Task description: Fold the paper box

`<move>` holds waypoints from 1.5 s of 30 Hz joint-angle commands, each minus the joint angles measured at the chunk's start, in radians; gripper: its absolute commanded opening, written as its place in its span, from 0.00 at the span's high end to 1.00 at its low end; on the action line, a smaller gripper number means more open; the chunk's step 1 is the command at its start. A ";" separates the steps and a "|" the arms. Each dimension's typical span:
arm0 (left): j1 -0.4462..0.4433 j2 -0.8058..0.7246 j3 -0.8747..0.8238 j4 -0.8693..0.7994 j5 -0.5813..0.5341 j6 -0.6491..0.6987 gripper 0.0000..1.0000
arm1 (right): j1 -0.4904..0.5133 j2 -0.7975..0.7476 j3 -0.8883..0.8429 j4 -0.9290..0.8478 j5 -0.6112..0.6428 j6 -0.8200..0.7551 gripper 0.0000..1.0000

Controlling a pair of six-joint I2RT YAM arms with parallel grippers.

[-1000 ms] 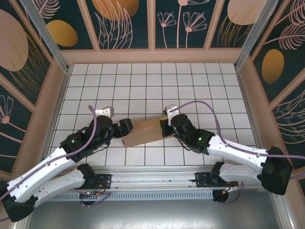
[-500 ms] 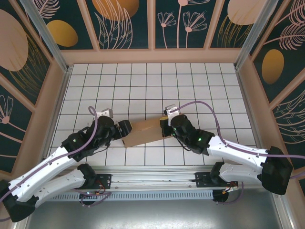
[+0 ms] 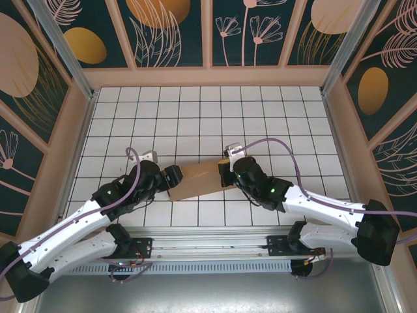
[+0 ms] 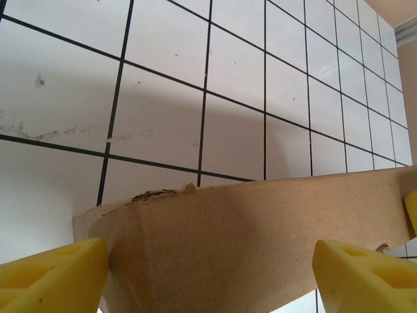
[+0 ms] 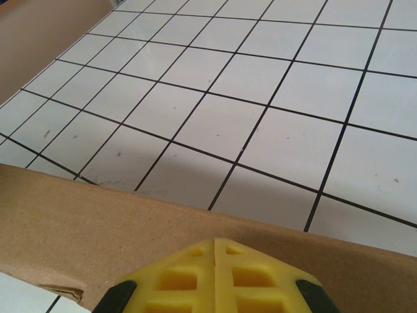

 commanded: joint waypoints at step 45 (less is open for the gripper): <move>0.004 -0.042 0.216 -0.159 -0.133 0.541 0.25 | -0.323 -0.218 0.177 -0.543 -0.268 -0.271 0.29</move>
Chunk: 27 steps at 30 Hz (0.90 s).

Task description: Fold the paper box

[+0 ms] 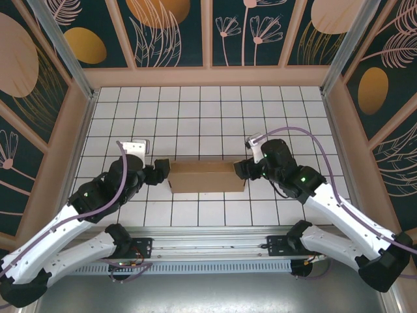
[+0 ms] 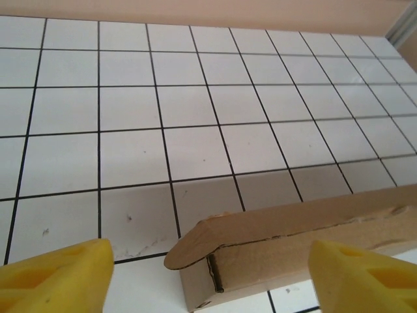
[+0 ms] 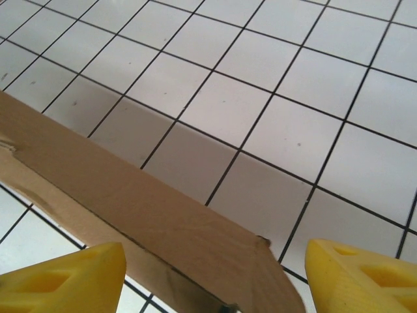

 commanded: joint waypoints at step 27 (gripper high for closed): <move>0.004 0.083 -0.181 0.155 -0.017 -0.054 0.33 | -0.075 0.012 -0.035 0.008 -0.093 -0.044 0.48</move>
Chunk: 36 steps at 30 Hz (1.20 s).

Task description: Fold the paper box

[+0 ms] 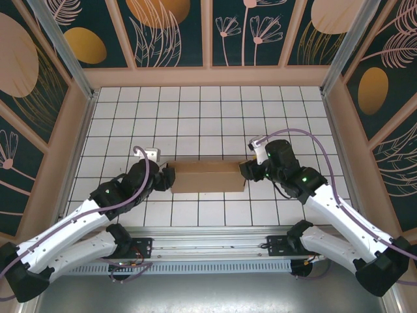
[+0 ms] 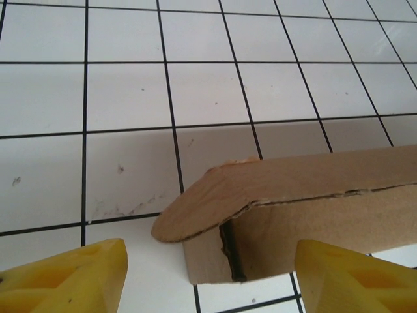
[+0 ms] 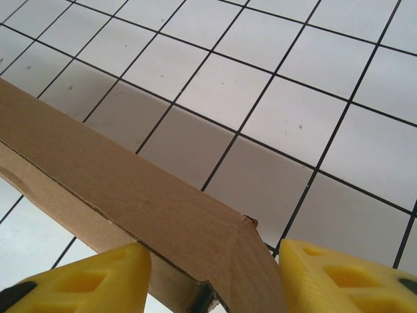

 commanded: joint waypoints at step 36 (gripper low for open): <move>0.016 0.058 0.052 0.106 0.101 0.095 0.80 | -0.016 0.145 0.141 -0.091 -0.048 0.109 0.90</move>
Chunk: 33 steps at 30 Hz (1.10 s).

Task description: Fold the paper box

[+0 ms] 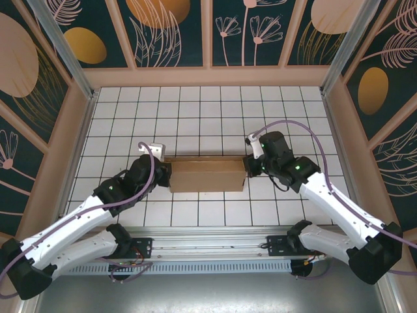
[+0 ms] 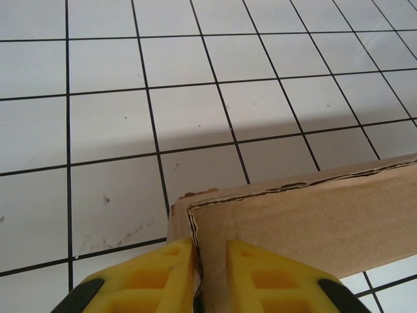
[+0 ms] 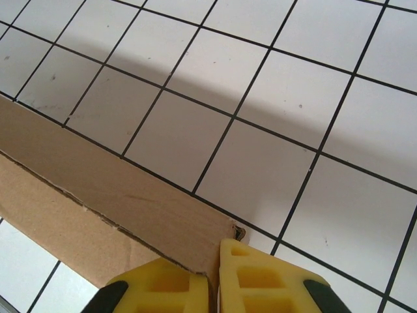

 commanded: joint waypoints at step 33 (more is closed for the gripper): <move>0.000 -0.004 0.032 -0.007 0.059 0.007 0.80 | -0.007 0.159 0.202 -0.135 -0.053 0.356 0.90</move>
